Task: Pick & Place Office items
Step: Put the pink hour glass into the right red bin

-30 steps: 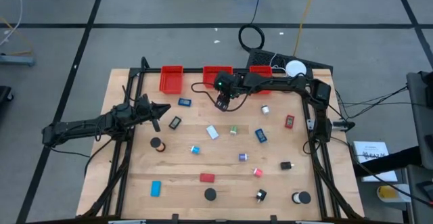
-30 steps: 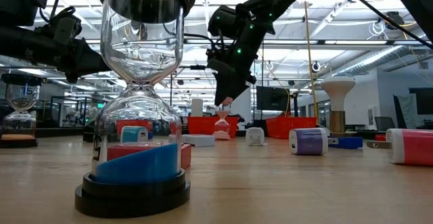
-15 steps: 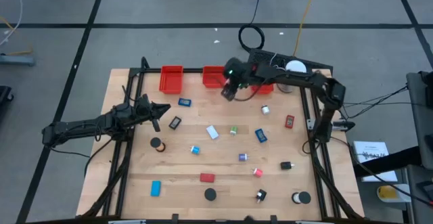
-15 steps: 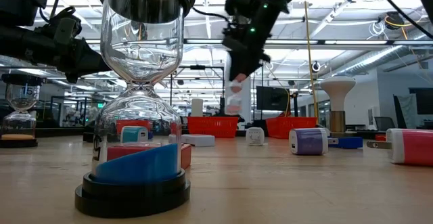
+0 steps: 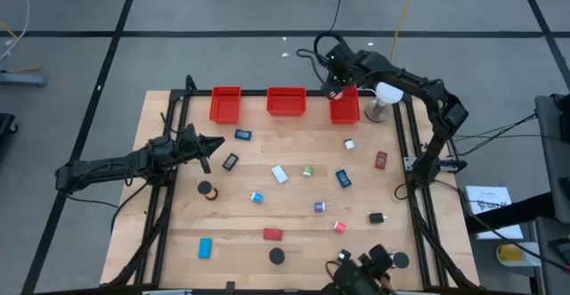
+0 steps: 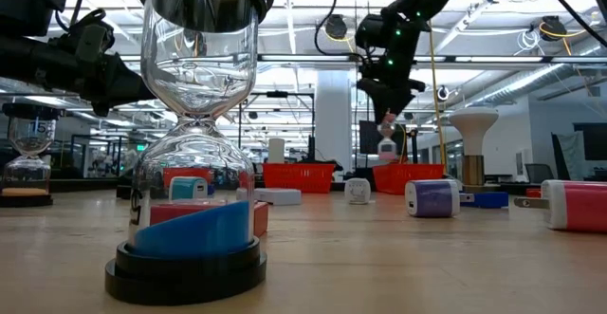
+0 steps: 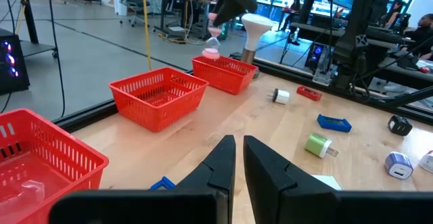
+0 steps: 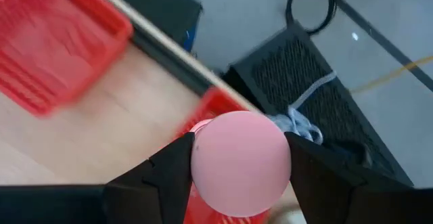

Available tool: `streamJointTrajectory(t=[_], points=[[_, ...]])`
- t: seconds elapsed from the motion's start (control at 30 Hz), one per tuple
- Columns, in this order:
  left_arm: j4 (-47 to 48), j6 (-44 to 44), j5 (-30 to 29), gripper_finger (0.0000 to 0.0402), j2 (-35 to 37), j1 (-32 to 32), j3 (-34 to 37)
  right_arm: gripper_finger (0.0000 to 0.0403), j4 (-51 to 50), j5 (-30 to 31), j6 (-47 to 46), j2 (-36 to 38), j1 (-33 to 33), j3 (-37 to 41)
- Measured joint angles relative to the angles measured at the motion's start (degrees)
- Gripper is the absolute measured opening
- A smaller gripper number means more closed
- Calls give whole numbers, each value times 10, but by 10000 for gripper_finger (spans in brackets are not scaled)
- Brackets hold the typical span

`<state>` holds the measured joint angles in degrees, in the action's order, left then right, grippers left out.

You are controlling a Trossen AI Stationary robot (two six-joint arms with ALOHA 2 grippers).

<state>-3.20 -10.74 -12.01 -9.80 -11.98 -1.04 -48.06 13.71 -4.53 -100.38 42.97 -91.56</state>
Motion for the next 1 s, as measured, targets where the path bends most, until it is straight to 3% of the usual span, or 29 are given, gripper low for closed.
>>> streamJointTrajectory(t=[0.4, 1.0], points=[[0, 0, 0, 31, 0, 0, 0, 204, 42, 0, 13, 0, 18, 84], [0, 0, 0, 31, 0, 0, 0, 207, 107, 29, 52, 1, 35, 133]])
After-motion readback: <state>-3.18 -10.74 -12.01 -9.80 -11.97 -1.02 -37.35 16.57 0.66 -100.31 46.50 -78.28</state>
